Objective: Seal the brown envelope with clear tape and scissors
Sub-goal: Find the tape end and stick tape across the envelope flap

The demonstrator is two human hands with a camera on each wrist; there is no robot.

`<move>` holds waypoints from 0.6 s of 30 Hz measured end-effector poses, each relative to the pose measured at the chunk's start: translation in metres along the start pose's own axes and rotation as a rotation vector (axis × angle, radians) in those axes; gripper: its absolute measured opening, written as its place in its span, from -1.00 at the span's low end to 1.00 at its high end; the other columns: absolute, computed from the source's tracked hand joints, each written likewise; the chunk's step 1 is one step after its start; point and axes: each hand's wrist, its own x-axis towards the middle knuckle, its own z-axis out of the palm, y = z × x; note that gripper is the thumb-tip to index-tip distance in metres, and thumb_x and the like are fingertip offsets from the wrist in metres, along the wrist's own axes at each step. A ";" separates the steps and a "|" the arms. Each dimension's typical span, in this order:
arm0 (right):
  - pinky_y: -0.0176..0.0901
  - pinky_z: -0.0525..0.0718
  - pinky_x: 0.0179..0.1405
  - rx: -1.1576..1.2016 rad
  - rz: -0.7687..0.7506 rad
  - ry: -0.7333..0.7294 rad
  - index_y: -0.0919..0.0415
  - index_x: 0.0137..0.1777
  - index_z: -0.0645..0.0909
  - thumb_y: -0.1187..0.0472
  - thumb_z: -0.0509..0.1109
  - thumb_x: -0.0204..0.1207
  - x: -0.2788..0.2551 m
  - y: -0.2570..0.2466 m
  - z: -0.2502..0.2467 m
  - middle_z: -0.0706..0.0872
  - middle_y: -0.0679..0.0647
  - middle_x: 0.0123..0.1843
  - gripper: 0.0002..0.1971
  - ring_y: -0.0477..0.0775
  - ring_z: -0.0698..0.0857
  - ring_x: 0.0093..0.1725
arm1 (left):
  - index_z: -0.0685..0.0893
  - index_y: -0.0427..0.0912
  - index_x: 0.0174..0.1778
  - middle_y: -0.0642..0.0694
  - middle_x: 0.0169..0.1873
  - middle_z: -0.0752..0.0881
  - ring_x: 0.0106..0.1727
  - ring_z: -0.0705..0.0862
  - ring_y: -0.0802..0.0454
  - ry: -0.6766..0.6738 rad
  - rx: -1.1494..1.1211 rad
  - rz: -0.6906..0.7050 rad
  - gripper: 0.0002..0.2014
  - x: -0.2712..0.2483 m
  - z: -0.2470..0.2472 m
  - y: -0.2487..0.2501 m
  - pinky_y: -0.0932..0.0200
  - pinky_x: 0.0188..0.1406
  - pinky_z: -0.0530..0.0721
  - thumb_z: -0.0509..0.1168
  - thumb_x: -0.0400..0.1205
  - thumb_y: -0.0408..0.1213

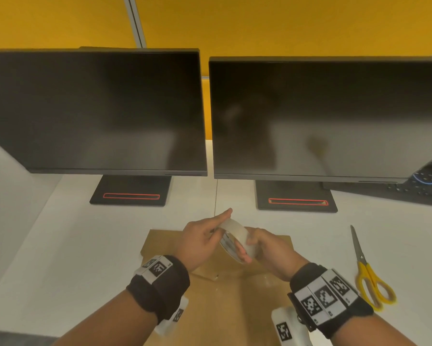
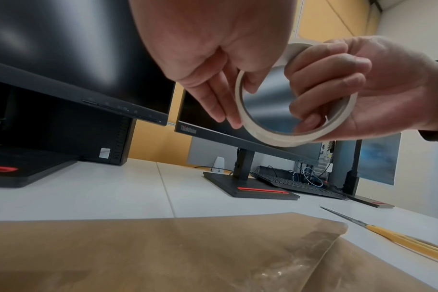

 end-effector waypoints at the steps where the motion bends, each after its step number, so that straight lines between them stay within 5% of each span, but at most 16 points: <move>1: -0.08 0.50 -0.03 0.028 -0.005 -0.010 0.09 -0.44 0.52 0.13 0.01 0.40 0.000 0.000 0.000 0.49 0.11 -0.48 -0.70 0.03 0.48 -0.39 | 0.39 0.55 0.29 0.10 0.31 0.69 0.32 0.64 0.14 0.001 -0.002 0.001 -0.53 0.000 0.000 0.000 0.29 0.34 0.58 0.22 0.70 -0.24; 8: -0.09 0.59 -0.17 0.135 0.026 -0.061 0.15 -0.46 0.59 0.05 0.00 0.46 -0.002 -0.005 0.000 0.54 0.07 -0.57 -0.58 0.06 0.50 -0.50 | 0.38 0.57 0.28 0.10 0.30 0.69 0.30 0.64 0.18 -0.002 0.010 0.044 -0.48 -0.002 -0.001 0.002 0.33 0.32 0.58 0.23 0.70 -0.28; 14: -0.12 0.55 -0.18 0.179 -0.016 -0.059 0.16 -0.41 0.58 0.10 0.05 0.36 0.000 0.000 0.001 0.54 0.11 -0.53 -0.69 0.10 0.47 -0.46 | 0.40 0.57 0.28 0.10 0.30 0.69 0.31 0.64 0.17 0.018 -0.006 0.056 -0.50 0.000 -0.001 -0.002 0.29 0.34 0.59 0.23 0.70 -0.26; 18: -0.08 0.53 -0.14 0.174 -0.037 -0.044 0.14 -0.40 0.57 0.12 0.02 0.42 0.001 0.004 0.003 0.50 0.13 -0.53 -0.67 0.10 0.46 -0.46 | 0.43 0.57 0.25 0.12 0.28 0.70 0.30 0.65 0.20 0.027 -0.052 0.049 -0.50 0.000 0.000 -0.005 0.43 0.27 0.56 0.24 0.69 -0.27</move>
